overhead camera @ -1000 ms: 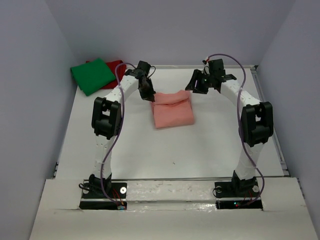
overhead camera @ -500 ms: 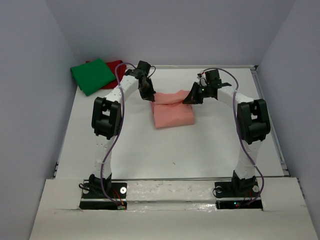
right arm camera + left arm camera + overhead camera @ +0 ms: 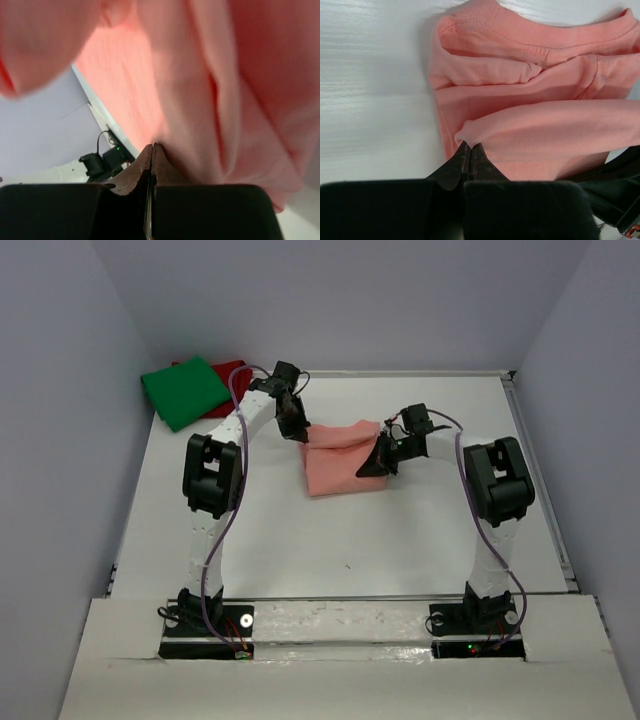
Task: Fold and stack the t-shirts
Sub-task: Fold the long partially folded tshirt into a neat square
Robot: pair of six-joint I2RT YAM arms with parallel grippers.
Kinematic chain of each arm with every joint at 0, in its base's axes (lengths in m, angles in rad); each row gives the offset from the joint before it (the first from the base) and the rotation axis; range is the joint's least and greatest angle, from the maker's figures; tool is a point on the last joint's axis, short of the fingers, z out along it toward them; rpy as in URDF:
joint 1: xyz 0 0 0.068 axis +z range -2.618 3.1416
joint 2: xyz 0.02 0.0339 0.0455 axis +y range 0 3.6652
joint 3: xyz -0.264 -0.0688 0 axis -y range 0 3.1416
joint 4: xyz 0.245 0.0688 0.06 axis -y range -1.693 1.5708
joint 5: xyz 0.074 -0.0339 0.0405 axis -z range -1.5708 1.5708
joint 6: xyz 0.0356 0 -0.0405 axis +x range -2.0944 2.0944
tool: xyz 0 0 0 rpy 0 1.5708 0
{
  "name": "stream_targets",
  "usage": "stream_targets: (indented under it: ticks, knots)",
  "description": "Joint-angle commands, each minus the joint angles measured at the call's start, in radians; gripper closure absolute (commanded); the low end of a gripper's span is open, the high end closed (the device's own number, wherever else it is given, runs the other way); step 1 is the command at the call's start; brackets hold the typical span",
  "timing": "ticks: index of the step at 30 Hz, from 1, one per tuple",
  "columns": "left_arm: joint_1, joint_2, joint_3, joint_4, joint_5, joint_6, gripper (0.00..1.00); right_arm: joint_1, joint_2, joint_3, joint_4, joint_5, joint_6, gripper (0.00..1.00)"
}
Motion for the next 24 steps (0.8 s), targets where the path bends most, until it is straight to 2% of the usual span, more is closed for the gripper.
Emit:
stream_targets:
  ticks: [1,9,24]
  knots:
    - [0.011,-0.044,-0.004,0.006,-0.007,0.003,0.99,0.018,-0.098,-0.029,0.031,-0.071,0.039,1.00]
    - [0.014,-0.042,-0.010,0.006,-0.006,0.008,0.99,0.038,-0.143,-0.085,0.008,-0.085,0.076,1.00]
    - [0.022,-0.050,-0.022,0.002,-0.007,0.014,0.99,0.038,0.083,0.049,0.089,-0.041,0.054,1.00]
